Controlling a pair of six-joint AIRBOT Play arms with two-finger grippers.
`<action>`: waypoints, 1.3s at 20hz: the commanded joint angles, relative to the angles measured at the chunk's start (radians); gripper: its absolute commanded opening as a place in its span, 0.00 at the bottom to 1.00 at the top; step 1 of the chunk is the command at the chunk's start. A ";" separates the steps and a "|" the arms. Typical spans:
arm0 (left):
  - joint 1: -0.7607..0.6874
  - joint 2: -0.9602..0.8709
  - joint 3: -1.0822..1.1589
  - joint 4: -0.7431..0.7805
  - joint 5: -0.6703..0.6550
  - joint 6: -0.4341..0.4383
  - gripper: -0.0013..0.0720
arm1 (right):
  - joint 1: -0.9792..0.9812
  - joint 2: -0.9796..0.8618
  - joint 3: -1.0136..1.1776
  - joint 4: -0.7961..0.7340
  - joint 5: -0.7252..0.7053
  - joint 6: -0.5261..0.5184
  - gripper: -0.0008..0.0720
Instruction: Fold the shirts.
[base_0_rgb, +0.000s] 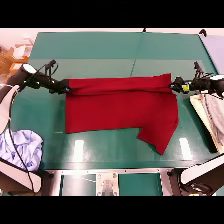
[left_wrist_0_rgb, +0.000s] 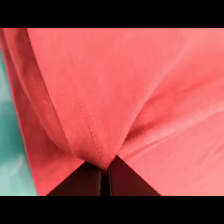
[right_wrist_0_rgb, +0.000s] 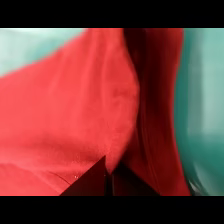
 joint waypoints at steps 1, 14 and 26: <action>0.000 0.000 -0.030 0.007 -0.015 -0.014 0.05 | 0.007 0.000 -0.009 -0.096 0.012 0.038 0.03; 0.018 0.000 -0.005 0.008 -0.204 -0.137 0.60 | 0.018 0.019 0.046 -0.121 0.040 0.104 0.40; 0.126 0.623 -0.642 0.174 -0.258 -0.312 0.60 | -0.278 0.525 -0.441 -0.290 0.139 0.280 0.39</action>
